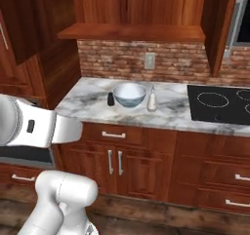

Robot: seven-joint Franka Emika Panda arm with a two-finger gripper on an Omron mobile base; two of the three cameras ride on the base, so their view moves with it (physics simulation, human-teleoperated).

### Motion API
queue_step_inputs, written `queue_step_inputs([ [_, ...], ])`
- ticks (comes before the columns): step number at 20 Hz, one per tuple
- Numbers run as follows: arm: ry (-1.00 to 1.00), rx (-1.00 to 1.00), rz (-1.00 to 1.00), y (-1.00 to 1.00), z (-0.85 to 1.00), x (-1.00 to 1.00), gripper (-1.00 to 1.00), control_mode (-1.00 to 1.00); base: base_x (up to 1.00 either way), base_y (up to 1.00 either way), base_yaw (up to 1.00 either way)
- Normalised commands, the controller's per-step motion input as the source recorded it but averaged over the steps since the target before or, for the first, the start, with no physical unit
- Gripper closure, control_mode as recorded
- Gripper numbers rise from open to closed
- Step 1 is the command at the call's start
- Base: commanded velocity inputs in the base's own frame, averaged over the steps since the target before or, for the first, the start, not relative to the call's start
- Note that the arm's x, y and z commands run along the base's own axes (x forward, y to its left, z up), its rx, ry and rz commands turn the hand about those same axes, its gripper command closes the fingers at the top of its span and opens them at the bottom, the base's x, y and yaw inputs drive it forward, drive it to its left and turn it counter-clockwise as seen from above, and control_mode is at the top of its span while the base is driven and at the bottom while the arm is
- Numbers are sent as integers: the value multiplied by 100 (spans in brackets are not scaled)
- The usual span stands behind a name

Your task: Retrieve the bottle and the shaker from the cabinet and place them next to the mixing bowl on the counter. Then add garlic from the fridge to the mixing bowl.

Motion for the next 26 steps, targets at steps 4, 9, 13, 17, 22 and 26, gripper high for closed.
queue_step_inputs([
  [4, 0, 0, 0, 0, 0, 0, -100, 100, -22, -4, -56],
  [9, 0, 0, 0, 0, 0, 0, -100, 100, 9, 2, -96],
  [13, 0, 0, 0, 0, 0, 0, -100, 100, 2, 2, -99],
  [17, 0, 0, 0, 0, 0, 0, -100, 100, 12, 10, -96],
  [22, 0, 0, 0, 0, 0, 0, -100, 100, 51, 16, -80],
  [26, 0, 0, 0, 0, 0, 0, -100, 100, 100, -4, -10],
])
